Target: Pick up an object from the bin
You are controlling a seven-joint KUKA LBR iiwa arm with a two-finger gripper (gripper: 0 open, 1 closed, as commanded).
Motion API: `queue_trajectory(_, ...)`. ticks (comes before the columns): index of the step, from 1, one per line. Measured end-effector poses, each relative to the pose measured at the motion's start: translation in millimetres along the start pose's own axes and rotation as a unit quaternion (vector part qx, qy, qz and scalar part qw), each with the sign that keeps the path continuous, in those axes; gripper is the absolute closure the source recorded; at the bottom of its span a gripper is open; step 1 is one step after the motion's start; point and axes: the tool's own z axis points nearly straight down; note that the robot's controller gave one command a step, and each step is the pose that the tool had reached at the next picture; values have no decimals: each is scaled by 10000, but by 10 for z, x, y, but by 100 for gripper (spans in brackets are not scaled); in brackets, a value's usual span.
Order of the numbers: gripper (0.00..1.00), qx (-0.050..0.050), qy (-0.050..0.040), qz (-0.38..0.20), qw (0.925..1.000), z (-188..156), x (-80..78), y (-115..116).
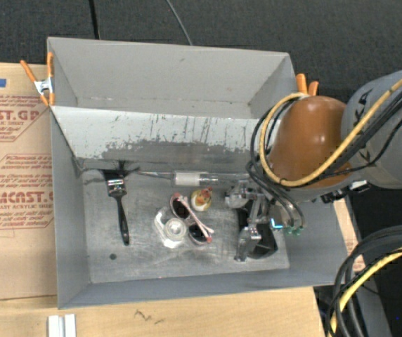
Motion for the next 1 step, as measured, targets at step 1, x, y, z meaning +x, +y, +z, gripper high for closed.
queue_trajectory(1,0,2,-40,-1,10000,-42,-19,-1)
